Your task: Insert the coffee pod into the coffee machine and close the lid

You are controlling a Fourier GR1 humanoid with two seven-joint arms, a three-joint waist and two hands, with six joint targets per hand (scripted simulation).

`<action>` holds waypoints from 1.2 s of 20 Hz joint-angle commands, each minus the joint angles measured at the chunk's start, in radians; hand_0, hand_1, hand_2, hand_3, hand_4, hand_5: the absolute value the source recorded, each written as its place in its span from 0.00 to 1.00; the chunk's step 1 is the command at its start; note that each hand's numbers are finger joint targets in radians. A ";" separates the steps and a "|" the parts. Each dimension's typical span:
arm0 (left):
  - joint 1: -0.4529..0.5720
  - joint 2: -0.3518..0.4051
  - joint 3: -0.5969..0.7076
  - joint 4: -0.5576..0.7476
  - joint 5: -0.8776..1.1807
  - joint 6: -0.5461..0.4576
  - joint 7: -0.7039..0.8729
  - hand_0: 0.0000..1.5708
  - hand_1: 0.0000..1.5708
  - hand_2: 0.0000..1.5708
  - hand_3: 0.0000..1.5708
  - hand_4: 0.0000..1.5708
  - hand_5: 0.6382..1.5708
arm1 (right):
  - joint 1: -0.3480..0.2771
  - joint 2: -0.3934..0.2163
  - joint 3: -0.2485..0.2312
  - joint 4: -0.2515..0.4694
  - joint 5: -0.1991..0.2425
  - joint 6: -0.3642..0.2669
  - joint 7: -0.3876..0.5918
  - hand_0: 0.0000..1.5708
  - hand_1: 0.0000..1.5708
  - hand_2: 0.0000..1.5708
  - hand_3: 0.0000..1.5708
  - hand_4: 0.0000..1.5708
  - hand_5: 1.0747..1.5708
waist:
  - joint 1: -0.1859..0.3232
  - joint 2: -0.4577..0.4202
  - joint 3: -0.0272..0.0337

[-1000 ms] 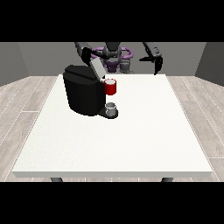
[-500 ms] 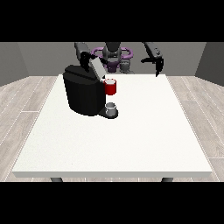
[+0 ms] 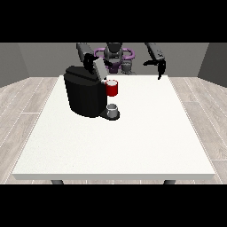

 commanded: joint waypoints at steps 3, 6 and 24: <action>-0.082 0.032 0.032 0.005 0.046 -0.017 0.057 0.00 0.00 0.00 0.00 0.22 1.00 | -0.064 0.031 0.003 0.066 0.008 -0.021 -0.048 0.00 0.00 0.00 0.00 0.25 1.00 | 0.030 0.070 0.0071; -0.085 0.058 0.058 0.092 0.035 -0.009 -0.017 0.00 0.00 0.00 0.00 0.24 1.00 | -0.088 0.041 0.058 0.043 0.050 -0.022 0.008 0.00 0.00 0.00 0.00 0.29 1.00 | -0.001 0.063 0.0066; -0.058 0.045 0.002 0.147 0.007 -0.041 -0.089 0.00 0.00 0.00 0.00 0.20 1.00 | -0.292 0.075 0.109 0.109 0.155 -0.088 0.078 0.00 0.00 0.00 0.00 0.22 1.00 | 0.081 0.074 0.0068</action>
